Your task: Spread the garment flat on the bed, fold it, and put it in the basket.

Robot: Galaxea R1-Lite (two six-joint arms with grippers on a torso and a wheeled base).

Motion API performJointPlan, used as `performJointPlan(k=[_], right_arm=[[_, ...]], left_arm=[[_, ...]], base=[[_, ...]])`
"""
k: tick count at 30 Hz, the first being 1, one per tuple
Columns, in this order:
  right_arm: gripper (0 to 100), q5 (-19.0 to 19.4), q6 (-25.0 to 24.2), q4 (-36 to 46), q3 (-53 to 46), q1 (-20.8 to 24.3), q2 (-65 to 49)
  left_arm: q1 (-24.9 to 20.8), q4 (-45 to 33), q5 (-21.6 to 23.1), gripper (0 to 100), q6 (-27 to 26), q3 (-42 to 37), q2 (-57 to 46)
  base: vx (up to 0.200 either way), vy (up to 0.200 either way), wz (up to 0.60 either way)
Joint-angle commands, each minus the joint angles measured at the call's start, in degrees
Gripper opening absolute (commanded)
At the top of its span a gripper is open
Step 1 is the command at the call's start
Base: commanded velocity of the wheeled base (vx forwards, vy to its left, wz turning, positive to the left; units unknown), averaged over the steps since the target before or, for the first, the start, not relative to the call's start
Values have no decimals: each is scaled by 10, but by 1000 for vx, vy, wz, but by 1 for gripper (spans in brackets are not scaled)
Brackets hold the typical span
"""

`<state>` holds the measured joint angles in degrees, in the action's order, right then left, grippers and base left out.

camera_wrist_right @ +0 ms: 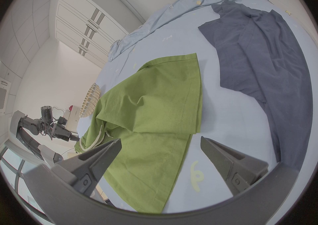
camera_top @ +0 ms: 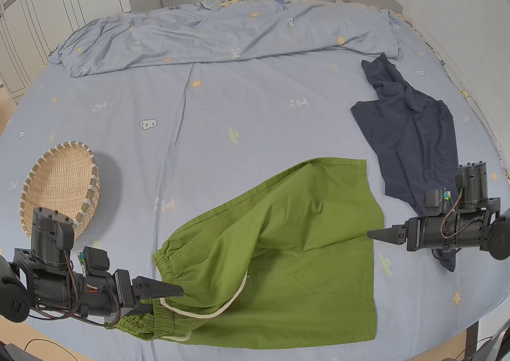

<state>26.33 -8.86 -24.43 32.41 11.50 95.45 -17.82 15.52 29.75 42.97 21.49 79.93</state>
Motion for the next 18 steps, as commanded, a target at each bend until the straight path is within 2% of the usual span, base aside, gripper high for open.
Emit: performJointPlan(k=[1,2,3,5,9,16,18], right_arm=[[100,0,0,0,-1,4,1],[100,0,0,0,-1,4,1],[100,0,0,0,-1,4,1],[100,0,0,0,-1,4,1],[100,0,0,-1,-3,5,2],[100,0,0,-1,-4,5,2],[100,0,0,-1,-4,5,2]], left_arm=[[-60,-3,1,100,6,-26,-22],[-62,-3,1,100,6,-27,-22],[-91,-1,0,100,10,-39,-21],[-109,0,0,100,19,-44,-19],[-129,0,0,100,26,-50,0],[-121,1,0,100,26,-51,29],[-99,6,-6,100,26,-45,4]], base=[[0,0,0],[0,0,0],[0,0,0],[0,0,0],[0,0,0],[0,0,0],[0,0,0]])
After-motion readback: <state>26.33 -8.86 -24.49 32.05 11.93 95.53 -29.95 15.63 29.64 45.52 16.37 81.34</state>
